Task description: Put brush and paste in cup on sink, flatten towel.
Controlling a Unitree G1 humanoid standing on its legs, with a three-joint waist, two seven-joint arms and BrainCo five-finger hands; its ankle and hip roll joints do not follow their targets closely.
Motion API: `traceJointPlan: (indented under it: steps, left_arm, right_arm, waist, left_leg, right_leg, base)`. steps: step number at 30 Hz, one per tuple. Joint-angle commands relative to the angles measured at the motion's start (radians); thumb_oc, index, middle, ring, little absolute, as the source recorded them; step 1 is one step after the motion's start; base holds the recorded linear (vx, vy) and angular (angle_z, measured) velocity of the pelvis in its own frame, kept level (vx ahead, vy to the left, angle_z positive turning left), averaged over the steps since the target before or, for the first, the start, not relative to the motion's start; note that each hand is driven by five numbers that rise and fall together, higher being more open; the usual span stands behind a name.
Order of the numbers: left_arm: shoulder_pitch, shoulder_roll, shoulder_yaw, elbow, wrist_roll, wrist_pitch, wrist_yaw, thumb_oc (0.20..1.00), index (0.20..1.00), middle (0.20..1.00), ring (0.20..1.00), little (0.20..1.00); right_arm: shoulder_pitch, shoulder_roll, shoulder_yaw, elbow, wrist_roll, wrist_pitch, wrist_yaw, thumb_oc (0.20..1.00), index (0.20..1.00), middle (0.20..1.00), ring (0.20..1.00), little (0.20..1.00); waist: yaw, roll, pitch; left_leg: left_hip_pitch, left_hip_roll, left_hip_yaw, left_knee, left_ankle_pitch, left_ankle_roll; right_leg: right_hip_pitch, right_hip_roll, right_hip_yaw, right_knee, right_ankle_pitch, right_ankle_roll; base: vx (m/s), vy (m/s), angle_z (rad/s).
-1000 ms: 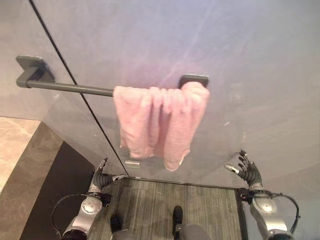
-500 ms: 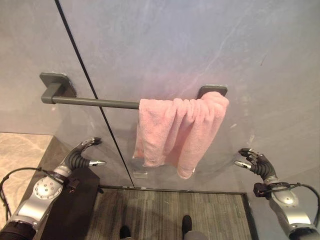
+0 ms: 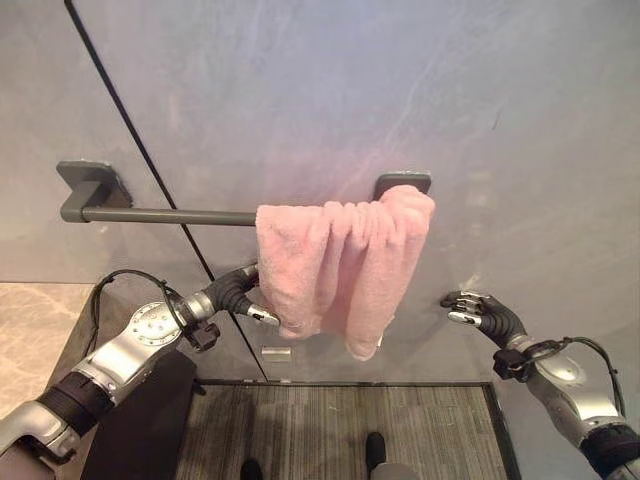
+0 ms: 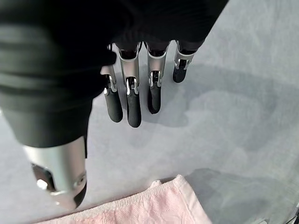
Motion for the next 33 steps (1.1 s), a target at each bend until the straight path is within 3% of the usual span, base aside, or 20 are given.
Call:
traceJointPlan:
  steps: [1, 10, 14, 21, 22, 23, 24, 33]
  left_arm:
    - [-0.149, -0.044, 0.011, 0.029, 0.007, -0.055, 0.062, 1.0, 1.0, 1.0, 1.0, 1.0]
    - [-0.14, -0.114, 0.023, 0.04, 0.045, -0.052, 0.089, 1.0, 1.0, 1.0, 1.0, 1.0]
    - [-0.131, -0.126, 0.021, 0.048, 0.057, -0.048, 0.09, 1.0, 1.0, 1.0, 1.0, 1.0]
    - [-0.142, -0.163, 0.017, 0.073, 0.088, -0.043, 0.114, 1.0, 1.0, 1.0, 1.0, 1.0]
    - [-0.146, -0.171, 0.019, 0.076, 0.092, -0.043, 0.118, 0.2, 0.2, 0.2, 0.2, 0.2]
    - [-0.145, -0.179, 0.02, 0.081, 0.095, -0.042, 0.123, 0.2, 0.2, 0.2, 0.2, 0.2]
    - [-0.143, -0.184, 0.027, 0.078, 0.099, -0.042, 0.13, 0.2, 0.2, 0.2, 0.2, 0.2]
    - [-0.02, -0.233, 0.149, 0.032, 0.133, -0.042, 0.173, 0.2, 0.2, 0.2, 0.2, 0.2]
  right_arm:
    - [-0.301, 0.045, -0.002, -0.124, 0.044, -0.105, -0.013, 1.0, 1.0, 1.0, 1.0, 1.0]
    - [-0.404, 0.164, 0.102, -0.161, 0.16, -0.077, 0.025, 1.0, 1.0, 1.0, 1.0, 1.0]
    - [-0.445, 0.15, 0.177, -0.187, 0.165, -0.047, 0.055, 1.0, 1.0, 1.0, 1.0, 1.0]
    - [-0.484, 0.189, 0.164, -0.157, 0.102, -0.057, -0.009, 1.0, 1.0, 1.0, 1.0, 1.0]
    - [-0.486, 0.197, 0.158, -0.154, 0.094, -0.059, -0.018, 0.915, 0.915, 0.915, 0.915, 0.915]
    - [-0.491, 0.206, 0.152, -0.15, 0.085, -0.061, -0.03, 0.451, 0.451, 0.451, 0.451, 0.451]
    - [-0.491, 0.212, 0.143, -0.154, 0.078, -0.066, -0.041, 0.2, 0.2, 0.2, 0.2, 0.2]
    - [-0.36, 0.285, 0.023, -0.297, 0.077, -0.103, -0.064, 0.2, 0.2, 0.2, 0.2, 0.2]
  waist:
    - [0.032, -0.011, -0.004]
    - [0.043, -0.022, 0.003]
    - [0.05, -0.036, 0.002]
    - [0.053, -0.058, 0.003]
    - [0.053, -0.06, 0.004]
    - [0.053, -0.062, 0.004]
    - [0.054, -0.064, 0.004]
    - [0.052, -0.077, 0.001]
  left_leg:
    - [0.002, 0.003, -0.006, 0.006, 0.033, -0.011]
    - [0.004, 0.002, -0.001, 0.006, 0.024, -0.005]
    - [0.006, 0.001, 0.003, 0.006, 0.018, -0.003]
    - [0.003, -0.005, 0.003, 0.006, 0.009, 0.005]
    - [0.0, -0.005, 0.003, 0.006, 0.009, 0.006]
    - [-0.001, -0.005, 0.003, 0.006, 0.009, 0.007]
    - [-0.004, -0.006, 0.002, 0.006, 0.008, 0.008]
    - [0.0, -0.007, 0.0, 0.006, -0.001, 0.016]
  right_leg:
    - [0.054, -0.065, -0.037, 0.032, -0.01, 0.077]
    - [0.054, -0.066, -0.032, 0.022, 0.0, 0.078]
    - [0.053, -0.07, -0.034, 0.021, 0.005, 0.081]
    - [0.052, -0.074, -0.035, 0.019, 0.012, 0.084]
    - [0.05, -0.074, -0.035, 0.018, 0.013, 0.083]
    - [0.047, -0.075, -0.033, 0.017, 0.015, 0.083]
    - [0.045, -0.075, -0.033, 0.016, 0.016, 0.083]
    - [0.052, -0.076, -0.035, 0.018, 0.011, 0.082]
  base:
    - [0.0, 0.0, 0.0]
    - [0.0, 0.011, -0.04]
    - [0.0, 0.021, 0.01]
    - [0.0, 0.005, 0.0]
    - [-0.02, 0.032, 0.0]
    - [0.0, 0.0, 0.0]
    - [0.0, 0.0, 0.0]
    - [0.0, 0.0, 0.0]
